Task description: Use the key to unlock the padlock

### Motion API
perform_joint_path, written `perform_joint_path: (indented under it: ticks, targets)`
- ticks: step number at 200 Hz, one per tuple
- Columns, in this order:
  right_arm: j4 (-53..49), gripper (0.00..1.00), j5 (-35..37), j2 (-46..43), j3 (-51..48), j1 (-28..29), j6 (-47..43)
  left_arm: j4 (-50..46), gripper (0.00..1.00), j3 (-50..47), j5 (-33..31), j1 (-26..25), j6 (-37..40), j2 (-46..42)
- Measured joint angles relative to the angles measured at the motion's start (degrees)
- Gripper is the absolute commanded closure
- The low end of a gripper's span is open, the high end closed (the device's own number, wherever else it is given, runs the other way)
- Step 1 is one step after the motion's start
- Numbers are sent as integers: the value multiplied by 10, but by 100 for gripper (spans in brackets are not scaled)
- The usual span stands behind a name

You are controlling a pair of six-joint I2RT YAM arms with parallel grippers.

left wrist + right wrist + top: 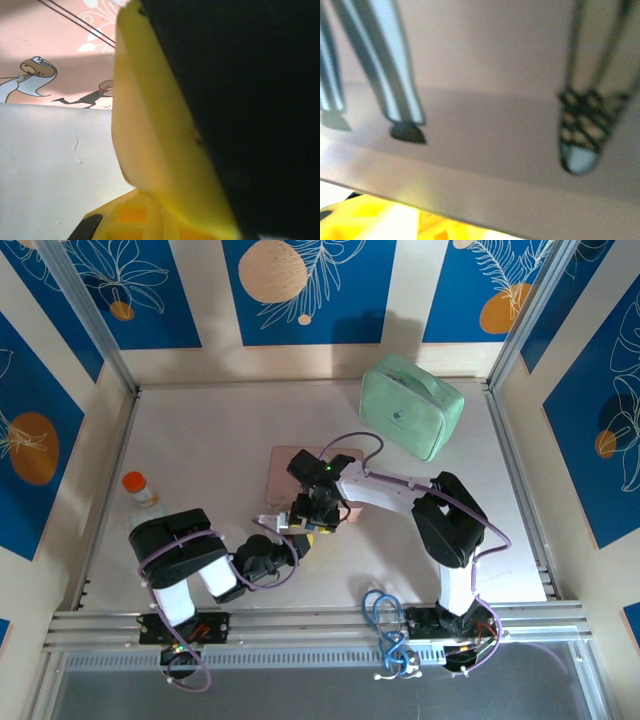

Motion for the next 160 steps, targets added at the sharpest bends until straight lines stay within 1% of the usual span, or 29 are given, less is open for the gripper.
perform_joint_path:
  ticks: [23,43,67,92,123,160]
  targets:
    - [4,26,0,-24,-18,0,9,0,100,-3,-2,0,-9,0]
    - [44,25,14,-74,-71,3,20,1,100,-3,-1,0,-17,0]
    - [128,28,43,-153,-176,16,38,1,100,-3,0,0,-37,0]
    - [243,27,89,-221,-292,36,54,1,100,-2,5,0,-60,0]
    - [357,27,164,-244,-364,68,61,-2,100,1,9,1,-86,0]
    - [487,30,169,-245,-425,68,64,-11,100,1,3,4,-111,-4]
